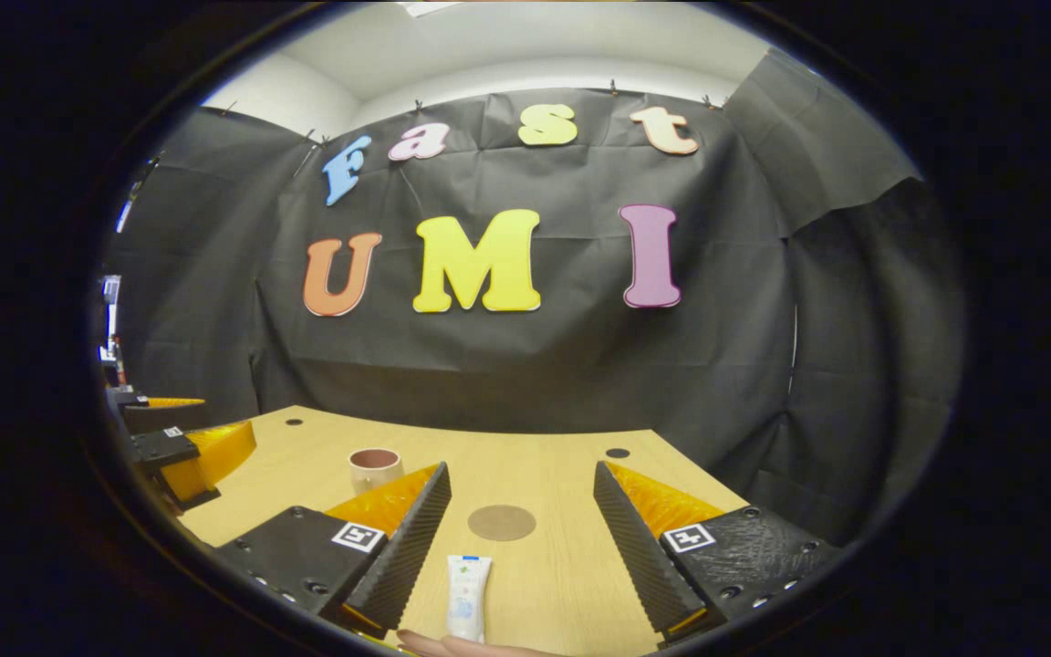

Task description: Put the toothbrush and toothpaste on the desktop into the cup, then pick up the cup and place it on the coaster on the desktop.

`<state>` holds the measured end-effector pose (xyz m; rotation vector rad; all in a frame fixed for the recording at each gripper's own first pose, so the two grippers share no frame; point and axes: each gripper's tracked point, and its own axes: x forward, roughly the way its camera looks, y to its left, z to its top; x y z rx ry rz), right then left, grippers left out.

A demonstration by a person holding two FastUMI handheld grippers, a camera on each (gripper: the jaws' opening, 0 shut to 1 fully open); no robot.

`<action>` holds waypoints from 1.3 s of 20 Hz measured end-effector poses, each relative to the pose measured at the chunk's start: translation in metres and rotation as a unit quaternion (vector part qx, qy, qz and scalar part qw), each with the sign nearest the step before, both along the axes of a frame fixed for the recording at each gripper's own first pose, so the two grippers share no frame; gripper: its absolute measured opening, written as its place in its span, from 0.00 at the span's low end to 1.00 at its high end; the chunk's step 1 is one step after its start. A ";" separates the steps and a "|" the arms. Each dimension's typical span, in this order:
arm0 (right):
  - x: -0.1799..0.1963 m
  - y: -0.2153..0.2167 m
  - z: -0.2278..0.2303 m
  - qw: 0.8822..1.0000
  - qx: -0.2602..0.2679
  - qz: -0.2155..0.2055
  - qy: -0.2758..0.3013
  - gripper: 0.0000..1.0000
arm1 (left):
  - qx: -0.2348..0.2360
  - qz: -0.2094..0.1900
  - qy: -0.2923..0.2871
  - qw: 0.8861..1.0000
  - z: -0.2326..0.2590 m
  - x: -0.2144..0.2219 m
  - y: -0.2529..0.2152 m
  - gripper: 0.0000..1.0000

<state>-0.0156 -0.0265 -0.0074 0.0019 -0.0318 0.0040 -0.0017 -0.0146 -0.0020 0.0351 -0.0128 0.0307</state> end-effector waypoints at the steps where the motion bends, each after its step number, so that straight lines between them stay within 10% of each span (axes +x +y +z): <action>1: 0.000 -0.001 0.001 1.000 -0.004 -0.002 -0.002 0.95 | 0.002 0.002 0.000 1.000 0.000 0.001 0.000 0.95; 13: 0.002 0.005 -0.009 1.000 -0.011 0.004 0.011 0.95 | -0.027 -0.003 0.047 0.999 -0.030 0.015 -0.006 0.94; 23: 0.014 0.009 -0.042 0.998 -0.012 0.013 0.053 0.95 | -0.011 -0.021 0.268 0.963 -0.159 0.032 -0.029 0.94; 26: 0.016 0.012 -0.052 0.997 -0.007 0.020 0.072 0.97 | -0.016 -0.019 0.313 0.949 -0.179 0.034 -0.014 0.79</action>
